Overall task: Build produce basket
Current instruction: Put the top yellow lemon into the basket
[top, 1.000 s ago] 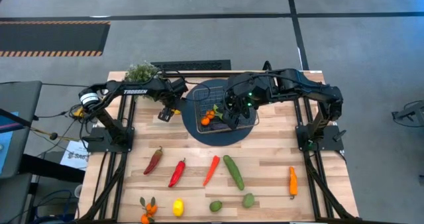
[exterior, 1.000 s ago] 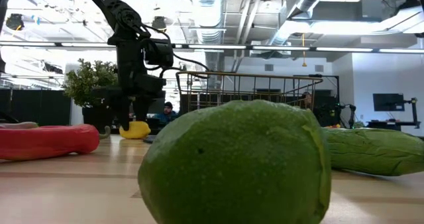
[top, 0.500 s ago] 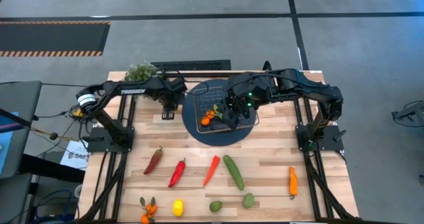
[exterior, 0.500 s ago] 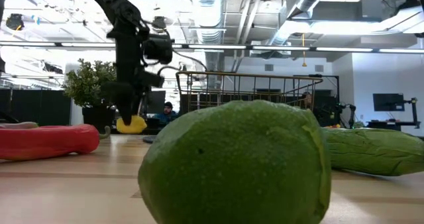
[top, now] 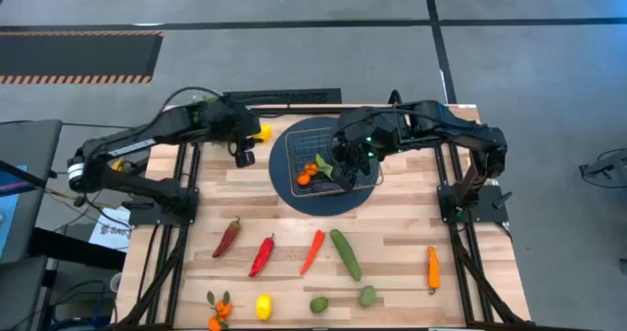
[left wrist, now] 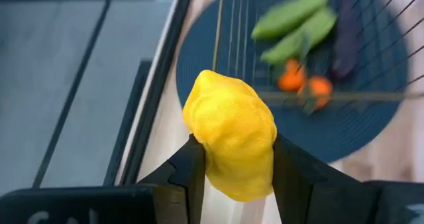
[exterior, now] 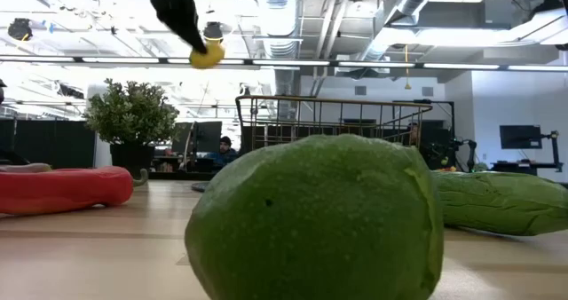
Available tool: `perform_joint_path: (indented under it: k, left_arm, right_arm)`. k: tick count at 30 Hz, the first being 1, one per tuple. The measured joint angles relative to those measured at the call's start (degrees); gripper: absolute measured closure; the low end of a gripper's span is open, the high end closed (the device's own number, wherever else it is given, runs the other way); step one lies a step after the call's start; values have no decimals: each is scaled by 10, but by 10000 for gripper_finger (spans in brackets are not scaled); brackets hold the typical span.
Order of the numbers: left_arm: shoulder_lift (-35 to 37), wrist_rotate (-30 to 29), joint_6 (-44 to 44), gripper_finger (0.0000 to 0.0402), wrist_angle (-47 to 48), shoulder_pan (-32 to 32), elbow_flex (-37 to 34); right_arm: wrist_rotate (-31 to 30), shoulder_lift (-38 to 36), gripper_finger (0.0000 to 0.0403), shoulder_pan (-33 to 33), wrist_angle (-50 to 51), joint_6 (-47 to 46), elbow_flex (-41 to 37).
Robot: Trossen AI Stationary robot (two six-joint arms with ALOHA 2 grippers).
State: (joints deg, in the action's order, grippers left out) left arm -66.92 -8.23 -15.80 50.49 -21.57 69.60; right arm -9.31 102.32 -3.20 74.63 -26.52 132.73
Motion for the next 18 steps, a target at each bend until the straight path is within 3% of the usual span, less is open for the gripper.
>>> perform_joint_path:
  k: [7, 10, 18]
  left_arm:
    - [12, 0, 18, 294, -1, 60, 18]
    - [-3, 12, 31, 294, -13, 85, 18]
    - [-83, 15, 49, 294, -130, 142, 18]
  right_arm:
    - [-64, -4, 388, 21, 108, -2, 0]
    - [-98, -4, 391, 28, 156, -29, 0]
    - [-170, -51, 400, 30, 154, -15, 3]
